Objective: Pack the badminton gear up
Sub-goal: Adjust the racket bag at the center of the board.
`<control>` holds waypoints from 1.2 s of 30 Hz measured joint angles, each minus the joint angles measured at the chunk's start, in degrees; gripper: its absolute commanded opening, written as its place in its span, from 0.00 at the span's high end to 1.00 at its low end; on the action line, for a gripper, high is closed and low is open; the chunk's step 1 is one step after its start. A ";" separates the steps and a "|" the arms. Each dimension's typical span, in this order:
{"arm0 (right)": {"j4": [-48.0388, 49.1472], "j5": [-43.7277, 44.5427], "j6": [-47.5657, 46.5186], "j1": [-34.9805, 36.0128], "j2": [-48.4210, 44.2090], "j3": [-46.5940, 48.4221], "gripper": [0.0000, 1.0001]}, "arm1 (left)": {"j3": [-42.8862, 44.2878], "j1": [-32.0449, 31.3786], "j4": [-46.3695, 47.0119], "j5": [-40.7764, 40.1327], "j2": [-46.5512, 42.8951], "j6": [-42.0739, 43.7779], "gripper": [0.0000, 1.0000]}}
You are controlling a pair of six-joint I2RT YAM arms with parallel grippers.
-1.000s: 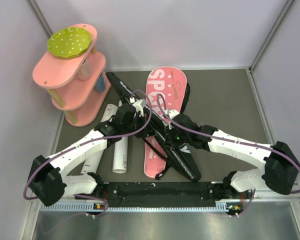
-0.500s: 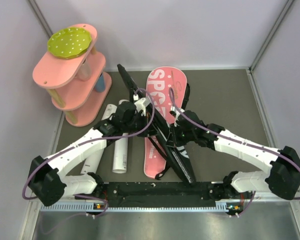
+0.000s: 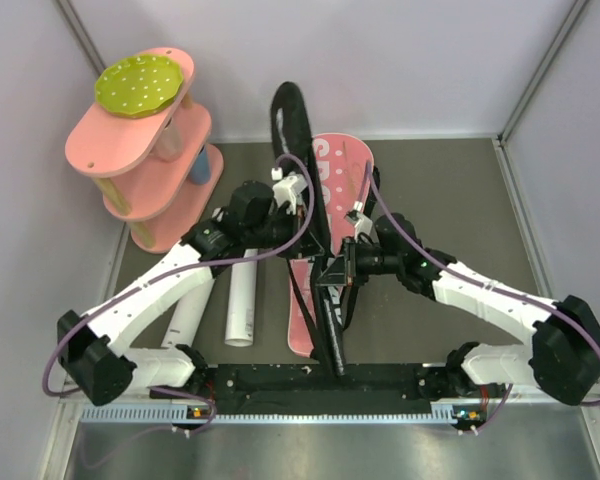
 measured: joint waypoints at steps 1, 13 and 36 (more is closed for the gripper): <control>2.10 -0.63 0.31 -0.85 0.35 -1.57 1.00 | 0.28 -0.11 0.15 0.35 1.07 0.00 1.00; 16.90 -8.28 -2.38 -10.19 9.49 -16.24 0.96 | 1.05 -1.99 6.86 4.79 19.26 -2.40 1.00; 17.29 -12.15 12.00 -16.46 -1.73 -16.76 1.00 | -7.23 -2.91 12.52 1.60 10.47 -4.28 0.35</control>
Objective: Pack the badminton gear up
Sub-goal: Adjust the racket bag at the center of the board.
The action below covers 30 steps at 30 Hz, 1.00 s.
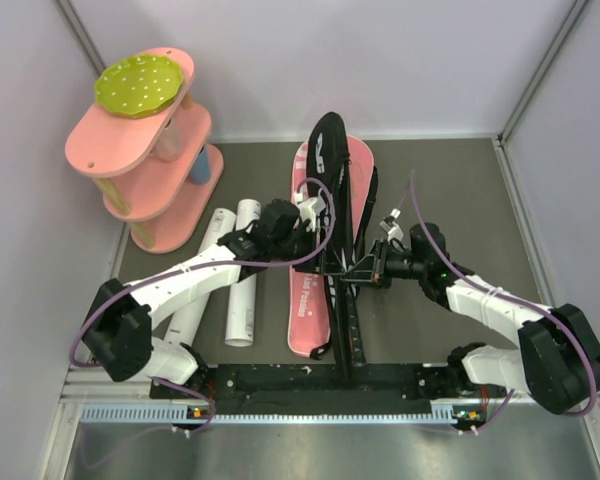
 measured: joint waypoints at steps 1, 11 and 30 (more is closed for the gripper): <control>0.57 -0.04 0.13 0.00 0.33 0.00 1.00 | -0.98 -0.02 0.44 -0.02 0.11 -0.68 0.30; 2.95 0.48 0.68 0.85 1.27 -0.35 1.00 | -2.91 -0.13 3.48 -2.45 0.63 -5.22 0.26; -6.29 9.60 -3.06 6.84 -3.69 1.44 1.00 | 4.50 -1.14 0.07 -11.30 7.91 -4.07 0.60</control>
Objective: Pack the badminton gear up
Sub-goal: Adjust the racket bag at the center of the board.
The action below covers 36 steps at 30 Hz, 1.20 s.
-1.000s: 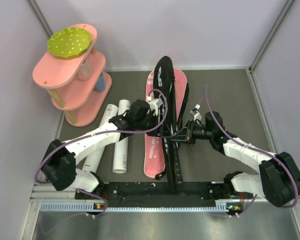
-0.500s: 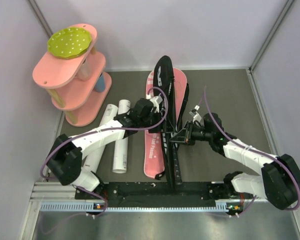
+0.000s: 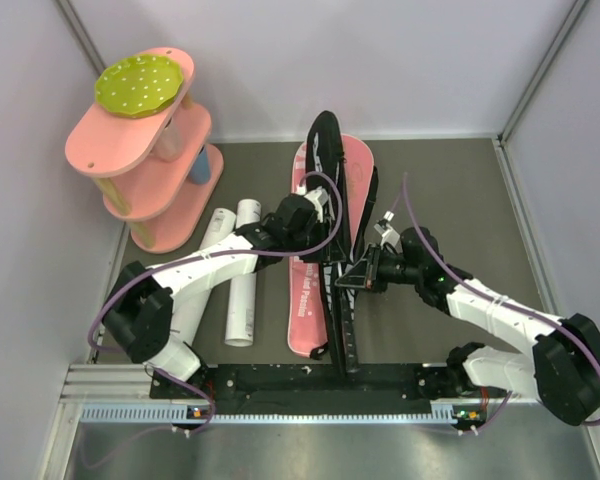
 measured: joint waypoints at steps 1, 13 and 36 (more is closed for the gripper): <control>-0.24 0.22 0.00 0.28 0.00 0.33 1.00 | 0.00 0.00 -0.17 0.02 0.00 0.07 0.61; -6.03 3.23 -1.90 2.14 -1.14 3.85 0.54 | 1.27 -0.24 0.07 1.33 0.42 -1.53 1.00; -25.73 17.70 -10.16 5.95 1.46 14.10 0.60 | -1.53 -0.31 -1.99 0.85 -2.29 -1.79 1.00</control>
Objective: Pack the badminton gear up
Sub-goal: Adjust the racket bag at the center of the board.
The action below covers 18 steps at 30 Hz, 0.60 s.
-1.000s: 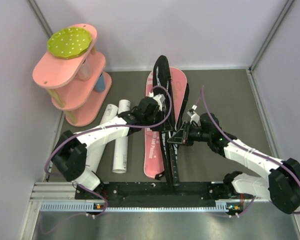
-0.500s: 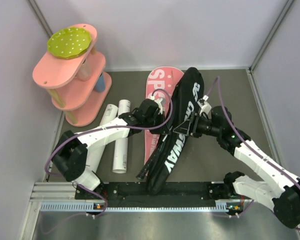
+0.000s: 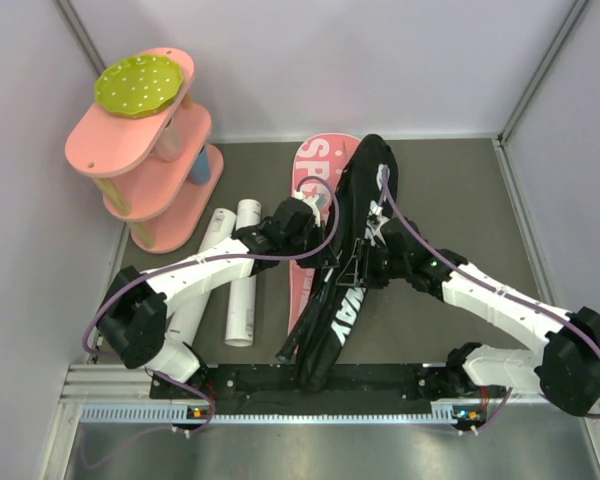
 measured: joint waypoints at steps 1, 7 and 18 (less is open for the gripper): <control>0.15 0.22 0.02 0.55 0.42 0.00 0.60 | 0.00 0.00 -0.02 0.02 0.00 -0.09 1.00; 2.80 1.95 0.57 2.71 2.47 0.00 0.59 | -0.20 -0.02 0.07 0.13 -0.02 -1.18 1.00; 7.10 4.50 2.62 4.37 6.49 0.02 1.00 | -1.16 -0.09 0.02 -1.05 -0.92 -1.05 1.00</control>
